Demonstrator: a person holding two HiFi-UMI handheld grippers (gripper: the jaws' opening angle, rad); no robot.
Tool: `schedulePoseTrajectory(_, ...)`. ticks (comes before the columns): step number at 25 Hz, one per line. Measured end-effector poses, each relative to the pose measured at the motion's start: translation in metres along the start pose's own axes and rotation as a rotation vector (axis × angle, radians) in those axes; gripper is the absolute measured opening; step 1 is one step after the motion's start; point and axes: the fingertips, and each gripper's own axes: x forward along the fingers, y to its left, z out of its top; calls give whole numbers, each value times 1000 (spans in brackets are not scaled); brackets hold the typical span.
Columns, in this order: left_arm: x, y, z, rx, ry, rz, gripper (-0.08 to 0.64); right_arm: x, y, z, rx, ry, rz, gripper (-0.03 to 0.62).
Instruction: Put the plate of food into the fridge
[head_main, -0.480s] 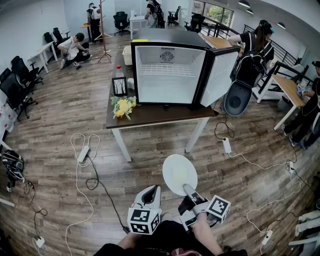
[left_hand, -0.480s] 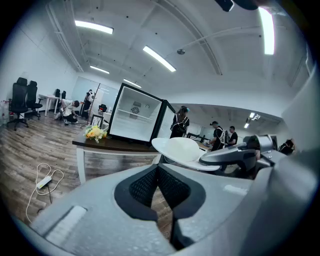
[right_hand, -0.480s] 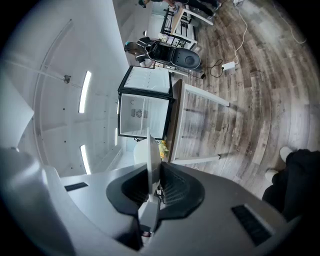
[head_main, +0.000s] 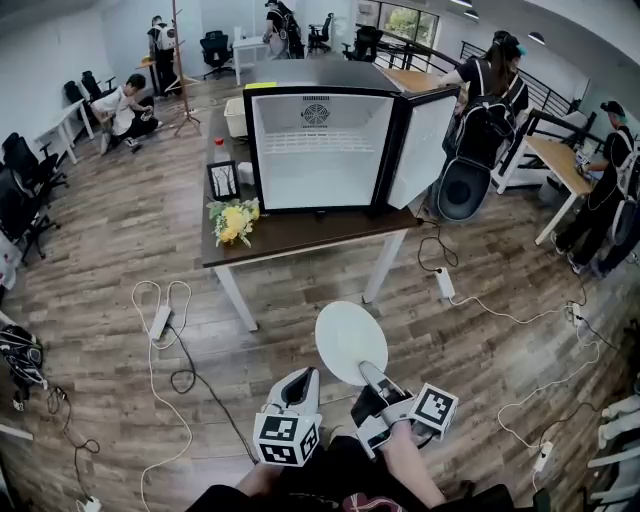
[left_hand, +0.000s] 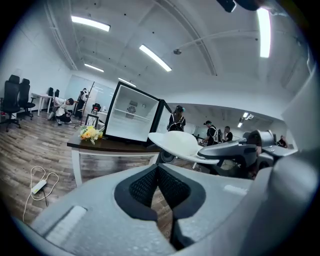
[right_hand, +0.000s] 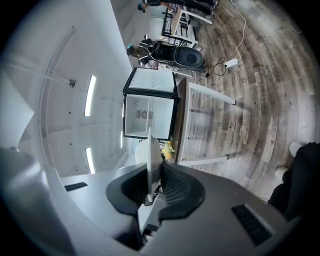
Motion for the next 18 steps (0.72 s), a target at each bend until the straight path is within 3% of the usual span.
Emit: schedulePoseTrajectory(18, 3, 25, -16, -13, 50, -40, 8, 11, -20, -10, 11, -63, -51, 52)
